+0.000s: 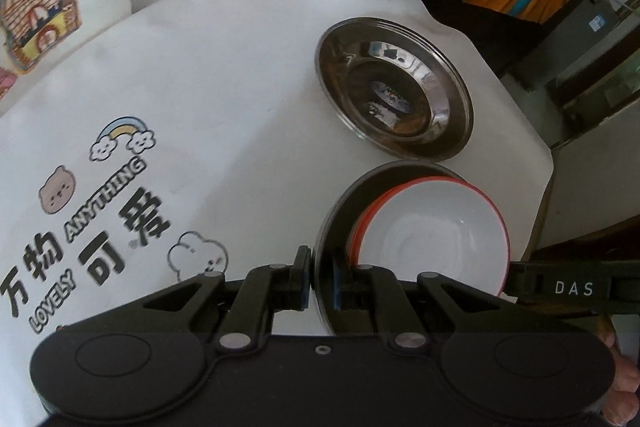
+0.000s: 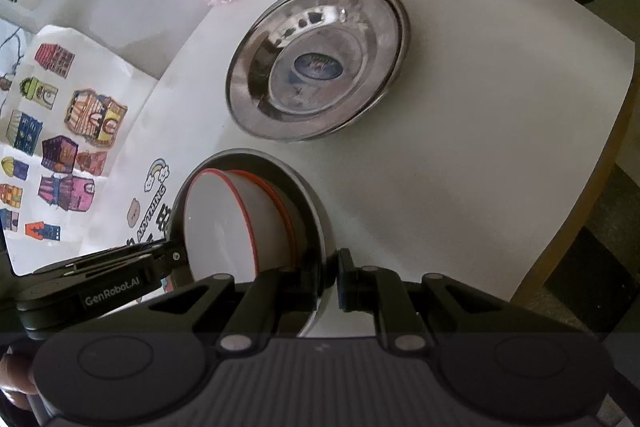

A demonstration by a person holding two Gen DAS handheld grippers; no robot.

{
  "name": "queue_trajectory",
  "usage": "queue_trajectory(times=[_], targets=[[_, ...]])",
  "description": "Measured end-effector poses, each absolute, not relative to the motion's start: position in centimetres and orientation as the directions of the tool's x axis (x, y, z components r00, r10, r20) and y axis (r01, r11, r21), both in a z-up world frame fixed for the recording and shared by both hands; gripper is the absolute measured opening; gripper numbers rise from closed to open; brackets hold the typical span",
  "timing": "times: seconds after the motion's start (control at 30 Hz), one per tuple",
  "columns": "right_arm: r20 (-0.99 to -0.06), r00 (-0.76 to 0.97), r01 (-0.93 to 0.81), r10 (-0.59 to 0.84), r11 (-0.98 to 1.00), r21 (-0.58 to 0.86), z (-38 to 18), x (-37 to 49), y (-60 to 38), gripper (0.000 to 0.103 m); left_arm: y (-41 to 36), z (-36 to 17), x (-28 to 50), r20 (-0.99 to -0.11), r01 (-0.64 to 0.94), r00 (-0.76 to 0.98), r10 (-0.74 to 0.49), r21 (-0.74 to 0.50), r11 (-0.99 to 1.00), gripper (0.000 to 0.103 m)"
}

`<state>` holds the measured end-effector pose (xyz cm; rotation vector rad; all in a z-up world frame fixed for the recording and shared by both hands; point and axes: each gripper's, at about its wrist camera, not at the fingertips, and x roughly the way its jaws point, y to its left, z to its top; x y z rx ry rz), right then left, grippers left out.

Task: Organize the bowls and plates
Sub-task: 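Lift the bowl stack and carry it toward the steel plate by the bottle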

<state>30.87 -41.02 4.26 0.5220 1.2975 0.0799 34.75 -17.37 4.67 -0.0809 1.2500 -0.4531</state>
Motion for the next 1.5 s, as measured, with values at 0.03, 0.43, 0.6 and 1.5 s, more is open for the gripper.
queue_trajectory(times=[0.03, 0.43, 0.6, 1.5], targets=[[-0.895, 0.287, 0.233, 0.343, 0.881, 0.412, 4.3, 30.9, -41.2, 0.012, -17.6, 4.6, 34.9, -0.896, 0.289, 0.239, -0.374, -0.302, 0.908, 0.009], [-0.887, 0.317, 0.250, 0.335, 0.873, 0.419, 4.9, 31.4, -43.0, 0.012, -19.7, 5.1, 36.6, -0.886, 0.310, 0.255, -0.386, -0.304, 0.901, 0.009], [-0.886, 0.326, 0.258, 0.331, 0.870, 0.420, 5.1, 31.5, -43.6, 0.012, -20.5, 5.3, 37.2, -0.884, 0.318, 0.255, -0.390, -0.304, 0.898, 0.009], [-0.856, 0.415, 0.313, 0.309, 0.835, 0.453, 5.5, 38.3, -47.0, 0.012, -24.5, 6.9, 44.4, -0.862, 0.342, 0.303, -0.405, -0.299, 0.891, 0.009]])
